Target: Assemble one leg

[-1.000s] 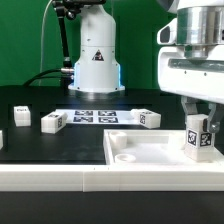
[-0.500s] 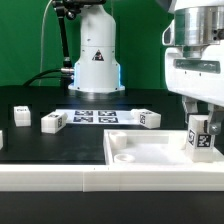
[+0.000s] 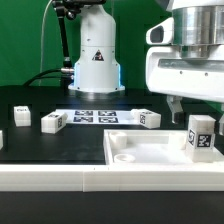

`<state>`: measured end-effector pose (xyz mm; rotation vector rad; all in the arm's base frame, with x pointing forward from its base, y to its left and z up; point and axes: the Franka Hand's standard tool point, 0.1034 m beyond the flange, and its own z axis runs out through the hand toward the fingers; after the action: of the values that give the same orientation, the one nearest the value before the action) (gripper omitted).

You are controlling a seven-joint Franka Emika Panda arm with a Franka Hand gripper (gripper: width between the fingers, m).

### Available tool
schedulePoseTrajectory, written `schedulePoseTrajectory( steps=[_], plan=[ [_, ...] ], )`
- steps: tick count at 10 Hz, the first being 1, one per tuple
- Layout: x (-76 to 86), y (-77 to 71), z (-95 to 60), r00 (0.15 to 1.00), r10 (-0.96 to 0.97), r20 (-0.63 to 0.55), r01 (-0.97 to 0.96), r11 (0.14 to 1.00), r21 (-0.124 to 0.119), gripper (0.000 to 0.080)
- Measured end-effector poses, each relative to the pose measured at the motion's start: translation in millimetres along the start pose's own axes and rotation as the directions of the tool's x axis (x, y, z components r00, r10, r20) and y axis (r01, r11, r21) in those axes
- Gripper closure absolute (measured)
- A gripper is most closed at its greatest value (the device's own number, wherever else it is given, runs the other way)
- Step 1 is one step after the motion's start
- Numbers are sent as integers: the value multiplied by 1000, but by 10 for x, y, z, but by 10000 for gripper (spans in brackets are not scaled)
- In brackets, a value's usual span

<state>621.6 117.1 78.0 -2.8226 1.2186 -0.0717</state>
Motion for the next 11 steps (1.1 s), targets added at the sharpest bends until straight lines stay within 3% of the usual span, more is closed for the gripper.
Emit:
schedulePoseTrajectory(
  steps=[5,8,10,11],
  plan=[
    [7,-3,20,895,-445,7,445,895,-8,151],
    [30,17,34,768,-640,6,640,768,-21,151],
    [35,21,35,754,-657,5,657,754,-27,177],
    [36,22,35,754,-657,5,657,754,-27,355]
  ],
)
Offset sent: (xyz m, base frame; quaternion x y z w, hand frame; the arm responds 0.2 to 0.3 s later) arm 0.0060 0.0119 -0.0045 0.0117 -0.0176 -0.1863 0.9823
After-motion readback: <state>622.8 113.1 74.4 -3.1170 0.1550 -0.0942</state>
